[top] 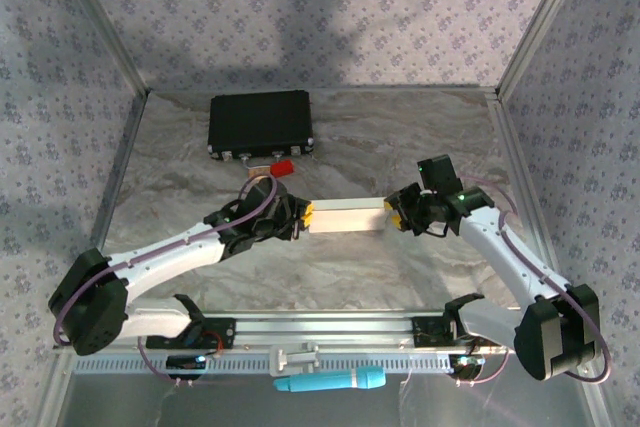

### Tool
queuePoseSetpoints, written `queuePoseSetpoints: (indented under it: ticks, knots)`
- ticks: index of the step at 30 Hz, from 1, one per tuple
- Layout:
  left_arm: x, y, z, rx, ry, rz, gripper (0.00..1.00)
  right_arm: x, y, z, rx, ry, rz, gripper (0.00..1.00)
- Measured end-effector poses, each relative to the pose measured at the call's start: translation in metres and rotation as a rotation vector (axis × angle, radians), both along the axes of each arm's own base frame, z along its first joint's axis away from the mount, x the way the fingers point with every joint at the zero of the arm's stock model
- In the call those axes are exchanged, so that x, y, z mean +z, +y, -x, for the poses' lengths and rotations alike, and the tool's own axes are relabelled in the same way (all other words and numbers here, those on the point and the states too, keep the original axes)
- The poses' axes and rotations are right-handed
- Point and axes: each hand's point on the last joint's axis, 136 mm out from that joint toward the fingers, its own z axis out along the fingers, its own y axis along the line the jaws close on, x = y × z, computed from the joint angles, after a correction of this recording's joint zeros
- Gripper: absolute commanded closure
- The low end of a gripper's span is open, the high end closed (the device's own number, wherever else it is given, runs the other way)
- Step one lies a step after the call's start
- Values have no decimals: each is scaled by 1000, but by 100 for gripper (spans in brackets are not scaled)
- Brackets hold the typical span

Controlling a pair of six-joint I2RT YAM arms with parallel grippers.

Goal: Fold the paper box

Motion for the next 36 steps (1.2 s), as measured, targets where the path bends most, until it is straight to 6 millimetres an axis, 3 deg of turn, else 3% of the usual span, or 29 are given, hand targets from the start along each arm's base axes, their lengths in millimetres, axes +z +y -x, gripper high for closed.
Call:
queuePoseSetpoints:
  ticks: [11,17,21,23,27,30,32,33,34,35,36]
  knots:
    - [5,4,-6,-151,-76,-85,77,9,1,0,89,-29,43,70]
    - [6,13,-7,-363,-129,-189,81,9,6,19,232,-35,76,71]
    - [3,14,6,-492,-155,-235,81,4,8,39,321,-26,96,73]
    - [-5,20,15,-524,-144,-260,81,-3,8,53,355,-1,114,73]
    - [-47,45,46,-562,-28,-320,81,-27,2,81,394,82,143,73]
    - [-69,61,66,-570,53,-349,79,-33,-1,90,406,105,161,72]
    - [-71,64,69,-574,67,-360,75,-31,-2,88,405,90,177,65]
    - [-68,64,67,-575,60,-364,71,-28,-4,86,405,78,192,56]
    - [-62,63,64,-578,49,-371,67,-22,-5,83,407,61,204,39]
    - [-53,62,58,-582,27,-380,61,-15,-7,78,408,35,222,3]
    - [-40,60,49,-580,-7,-392,36,-4,-9,69,409,-6,246,1]
